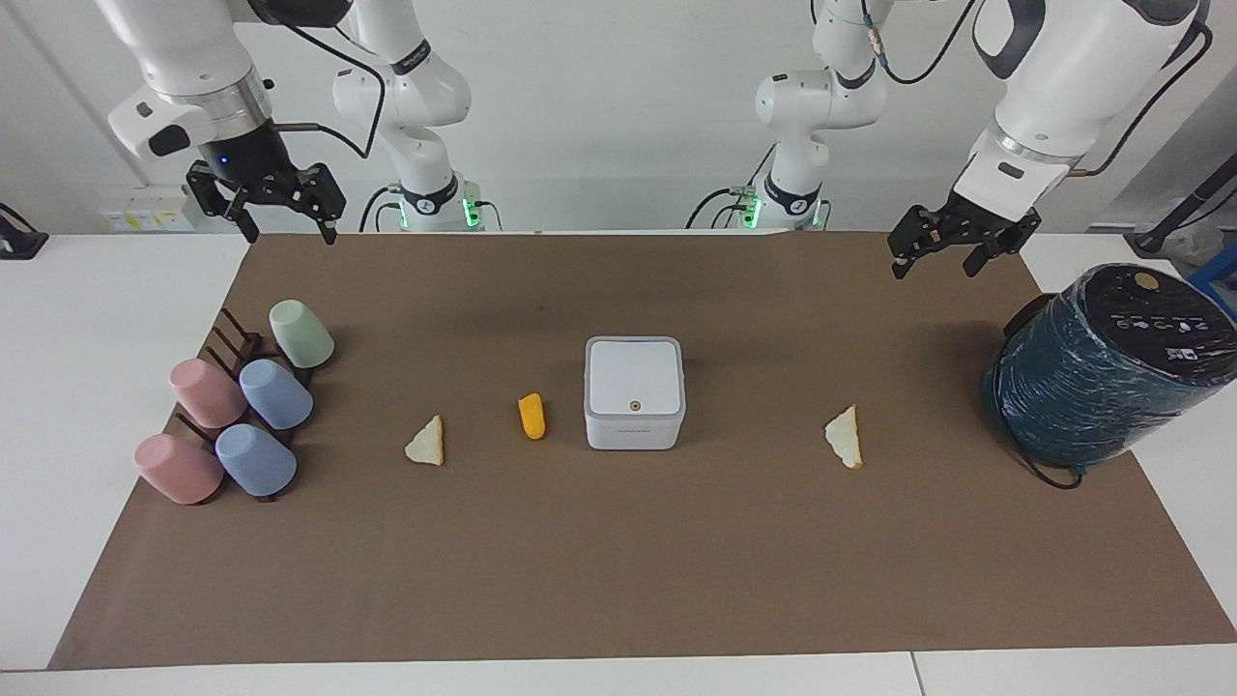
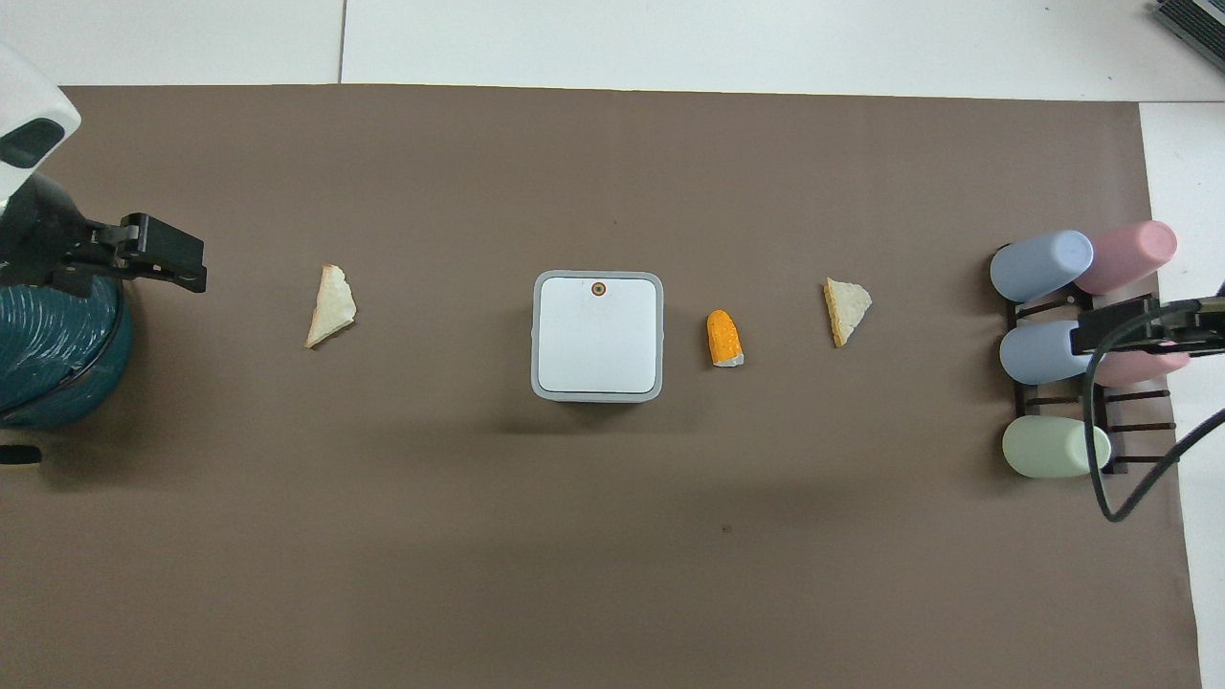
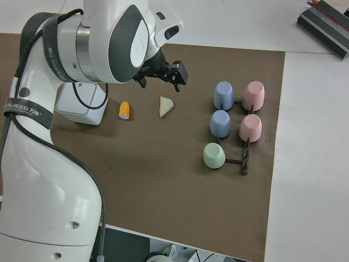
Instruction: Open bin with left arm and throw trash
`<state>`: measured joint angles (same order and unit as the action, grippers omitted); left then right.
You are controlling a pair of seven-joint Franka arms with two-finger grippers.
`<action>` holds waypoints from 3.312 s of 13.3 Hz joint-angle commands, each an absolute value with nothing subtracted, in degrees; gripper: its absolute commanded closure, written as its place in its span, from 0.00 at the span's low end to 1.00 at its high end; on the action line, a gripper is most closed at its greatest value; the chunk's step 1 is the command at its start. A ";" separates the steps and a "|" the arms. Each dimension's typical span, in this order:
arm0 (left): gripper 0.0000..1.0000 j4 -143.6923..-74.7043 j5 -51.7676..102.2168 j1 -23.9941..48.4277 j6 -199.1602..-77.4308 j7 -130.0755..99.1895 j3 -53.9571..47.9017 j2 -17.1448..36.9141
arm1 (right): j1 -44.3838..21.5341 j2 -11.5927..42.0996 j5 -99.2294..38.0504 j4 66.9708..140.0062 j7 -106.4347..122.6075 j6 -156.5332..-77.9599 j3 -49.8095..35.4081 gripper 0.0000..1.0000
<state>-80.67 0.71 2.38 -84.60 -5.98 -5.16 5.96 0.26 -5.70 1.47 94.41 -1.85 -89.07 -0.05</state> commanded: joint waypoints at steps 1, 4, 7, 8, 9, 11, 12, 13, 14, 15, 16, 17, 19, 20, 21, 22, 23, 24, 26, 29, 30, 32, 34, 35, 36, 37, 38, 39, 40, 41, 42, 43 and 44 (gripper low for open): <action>0.00 -82.97 1.05 2.02 -85.78 -5.19 -5.19 4.13 | 0.79 -6.94 0.70 95.45 -3.08 -88.95 -0.62 0.00; 0.00 -82.88 0.97 2.02 -86.31 -5.01 -5.10 4.22 | 0.79 -6.94 0.70 95.45 -3.08 -88.95 -0.62 0.00; 0.00 -82.97 0.97 1.93 -87.62 -4.83 -5.19 4.22 | 0.79 -6.94 0.70 95.54 -3.16 -88.95 -0.62 0.00; 0.00 -82.97 0.97 1.93 -88.15 -3.62 -5.19 4.22 | 0.79 -6.94 0.70 95.54 -3.08 -89.03 -0.62 0.00; 0.00 -82.97 0.97 1.93 -88.68 -0.56 -5.10 4.22 | 0.70 -6.94 0.70 95.62 -3.08 -89.03 -0.62 0.00; 0.00 -82.97 0.97 1.93 -88.95 0.97 -5.10 4.31 | 0.70 -7.12 0.70 96.32 -3.16 -90.26 -0.62 0.00; 0.00 -83.06 1.05 2.11 -88.95 0.62 -5.18 4.22 | 0.70 -7.38 0.70 96.59 -3.08 -90.26 -0.62 0.00; 0.00 -83.32 0.97 2.28 -88.95 0.53 -5.19 4.22 | 0.70 -7.38 0.70 96.59 -2.90 -90.18 -0.62 0.00; 0.00 -84.45 1.05 2.29 -88.86 0.27 -5.19 3.78 | 0.79 -7.38 0.70 96.59 -2.81 -90.18 -0.62 0.00; 0.00 -85.25 1.14 2.63 -89.03 0.18 -5.27 3.34 | 0.79 -7.38 0.70 96.59 -2.73 -90.18 -0.62 0.00; 0.00 -85.51 1.14 2.98 -89.03 -0.52 -5.36 3.17 | 0.79 -7.47 0.70 96.68 -2.81 -90.00 -0.62 0.00; 0.00 -86.13 1.14 3.42 -89.03 -0.96 -5.80 2.99 | 0.79 -7.64 0.79 97.03 -2.90 -90.00 -0.62 0.00; 0.01 -88.23 1.14 6.93 -91.04 -3.49 -5.71 2.02 | 0.79 -8.61 0.79 98.78 -3.16 -90.35 -0.62 0.00; 0.36 -89.63 1.14 8.07 -91.84 -5.86 -5.80 1.33 | 0.79 -8.44 1.14 98.61 -3.95 -91.74 -0.62 0.00; 0.63 -91.30 1.14 9.74 -92.11 -6.41 -5.80 0.45 | 0.79 -8.26 1.66 98.61 -6.22 -93.41 -0.62 0.00; 0.80 -92.80 1.32 10.97 -92.54 -6.59 -5.80 -0.26 | 0.79 -8.09 1.67 98.96 -8.85 -93.51 -0.62 0.00; 1.00 -94.12 1.75 11.86 -93.59 -7.11 -5.89 -0.87 | 0.79 -7.82 1.58 99.75 -10.62 -94.39 -0.62 0.00; 1.00 -95.44 1.84 13.08 -95.17 -7.47 -5.89 -1.49 | 0.62 -7.13 1.41 100.54 -12.03 -96.40 -0.70 0.00; 1.00 -98.16 1.93 16.24 -99.73 -13.85 -5.89 -2.11 | -1.75 -6.07 0.70 104.65 -13.71 -103.75 -0.79 0.00; 1.00 -99.93 5.79 19.07 -105.98 -20.29 -5.89 -0.71 | -4.39 -1.43 0.70 108.11 -13.18 -112.13 -0.79 0.00; 1.00 -99.84 7.28 19.68 -107.65 -21.52 -5.89 0.34 | -5.26 1.03 0.70 108.19 -13.18 -114.93 -0.79 0.00; 1.00 -99.41 7.91 21.87 -112.13 -26.08 -5.89 3.59 | -6.24 6.13 0.70 108.28 -13.45 -119.86 -0.70 0.00; 1.00 -99.06 8.78 22.15 -116.08 -27.59 -5.89 6.14 | -6.33 10.53 0.70 109.68 -13.62 -126.35 -0.79 0.00; 1.00 -98.36 10.27 22.50 -118.02 -28.55 -5.89 7.54 | -6.42 11.85 0.70 111.25 -13.71 -129.78 -0.70 0.00; 1.00 -98.09 10.37 23.02 -119.60 -29.52 -5.89 8.78 | -7.11 13.00 0.70 112.40 -13.88 -132.34 -0.70 0.00; 1.00 -98.26 10.46 23.03 -121.62 -29.88 -5.89 9.31 | -7.29 14.31 0.70 113.46 -14.84 -134.80 -0.79 0.00; 1.00 -98.26 10.63 23.29 -122.86 -29.97 -5.98 9.75 | -8.51 15.20 0.70 114.42 -17.38 -136.56 -0.70 0.00; 1.00 -98.61 11.50 23.55 -124.52 -30.23 -5.89 10.10 | -9.74 16.16 0.70 115.04 -19.84 -138.32 -0.70 0.00; 1.00 -99.05 11.69 24.34 -126.19 -30.32 -5.89 10.63 | -9.76 16.87 0.70 115.57 -20.39 -138.51 -0.70 0.00; 1.00 -98.97 11.69 24.61 -126.91 -30.67 -5.89 10.98 | -9.49 17.31 0.70 116.62 -20.30 -139.04 -0.70 0.00; 1.00 -98.96 11.69 24.70 -128.22 -31.37 -5.98 11.60 | -9.14 17.49 0.70 117.94 -20.30 -140.61 -0.70 0.00; 1.00 -99.14 11.69 25.92 -129.36 -32.07 -5.89 12.21 | -9.14 17.58 0.70 119.17 -20.48 -142.28 -0.70 0.00; 1.00 -99.23 11.69 26.36 -130.24 -32.43 -5.89 13.00 | -9.05 17.75 0.70 119.27 -20.48 -142.82 -0.70 0.00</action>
<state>-98.86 10.82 24.34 -127.59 -31.15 -6.83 11.73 -9.89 18.14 1.30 117.35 -19.86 -140.39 -0.31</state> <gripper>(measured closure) 0.987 0.000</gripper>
